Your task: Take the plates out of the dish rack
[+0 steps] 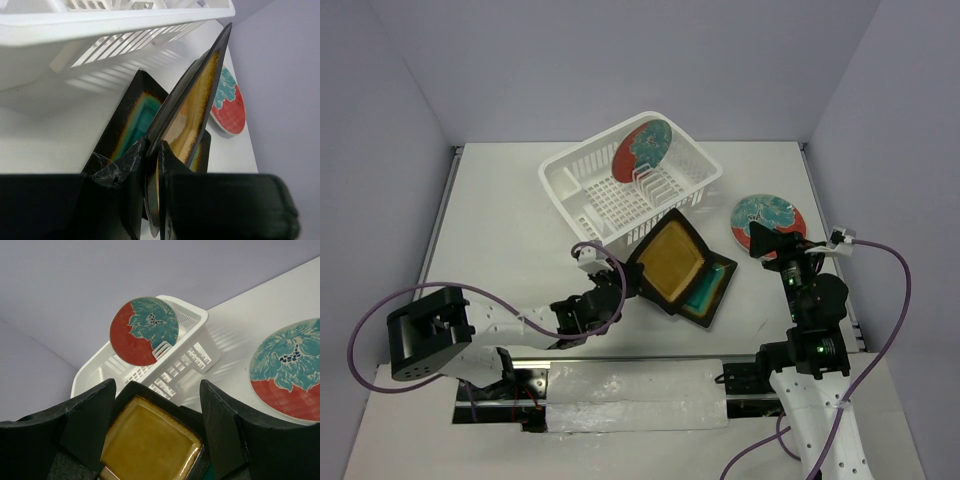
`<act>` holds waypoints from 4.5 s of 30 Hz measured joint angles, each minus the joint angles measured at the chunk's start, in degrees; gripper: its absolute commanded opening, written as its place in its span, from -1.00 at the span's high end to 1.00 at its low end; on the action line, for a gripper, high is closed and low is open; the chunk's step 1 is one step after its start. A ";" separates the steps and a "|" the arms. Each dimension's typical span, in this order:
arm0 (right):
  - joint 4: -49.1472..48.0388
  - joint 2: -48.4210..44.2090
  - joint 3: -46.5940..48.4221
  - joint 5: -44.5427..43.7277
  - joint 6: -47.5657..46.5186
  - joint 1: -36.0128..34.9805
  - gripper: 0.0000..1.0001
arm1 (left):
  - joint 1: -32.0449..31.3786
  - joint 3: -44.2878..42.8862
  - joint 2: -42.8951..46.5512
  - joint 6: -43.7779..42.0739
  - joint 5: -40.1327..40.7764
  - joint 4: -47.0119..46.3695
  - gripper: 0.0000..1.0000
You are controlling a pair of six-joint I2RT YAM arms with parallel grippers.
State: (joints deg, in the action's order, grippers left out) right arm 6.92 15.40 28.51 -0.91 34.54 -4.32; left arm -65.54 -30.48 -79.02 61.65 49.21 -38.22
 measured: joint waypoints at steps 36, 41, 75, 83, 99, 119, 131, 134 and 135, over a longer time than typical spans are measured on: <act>0.42 -1.75 0.00 -0.92 -1.62 0.00 -0.54 | -2.86 -1.33 -12.26 17.99 0.20 -2.84 1.00; 0.44 -1.84 0.00 -1.16 -1.64 0.00 -0.54 | -2.91 -1.79 -14.27 21.03 -0.72 -3.08 1.00; 0.48 -2.60 0.00 -1.51 -2.08 0.02 -0.55 | -3.13 -3.52 -17.66 28.87 -3.08 1.44 0.15; 0.46 -2.60 0.00 -1.51 -2.08 0.02 -0.55 | -3.15 -4.44 -17.66 30.62 -3.08 5.73 -0.46; -0.87 0.37 -0.94 -2.03 -1.81 0.02 -0.52 | -4.76 -36.76 -23.19 41.79 -3.32 51.32 -0.99; -0.66 -0.31 -0.94 -3.28 -1.77 0.02 -0.52 | -6.78 -39.52 -21.57 51.04 3.45 77.11 -0.99; -1.42 -0.61 -1.05 -0.63 -2.67 0.00 -0.55 | 8.96 -32.87 8.02 -16.74 -14.40 37.29 -0.99; -3.54 -2.10 -2.32 1.36 -3.26 0.02 -0.56 | 12.90 -44.46 4.02 -31.71 -19.06 36.35 -0.90; -4.15 -2.47 -2.71 1.86 -3.41 0.00 -0.56 | 14.12 -47.58 2.80 -35.67 -20.70 36.09 -0.67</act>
State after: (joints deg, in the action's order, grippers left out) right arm 2.76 12.93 25.80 0.95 31.14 -4.32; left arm -51.42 -78.06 -76.23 25.98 28.51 -2.13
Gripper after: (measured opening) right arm 0.776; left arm 0.965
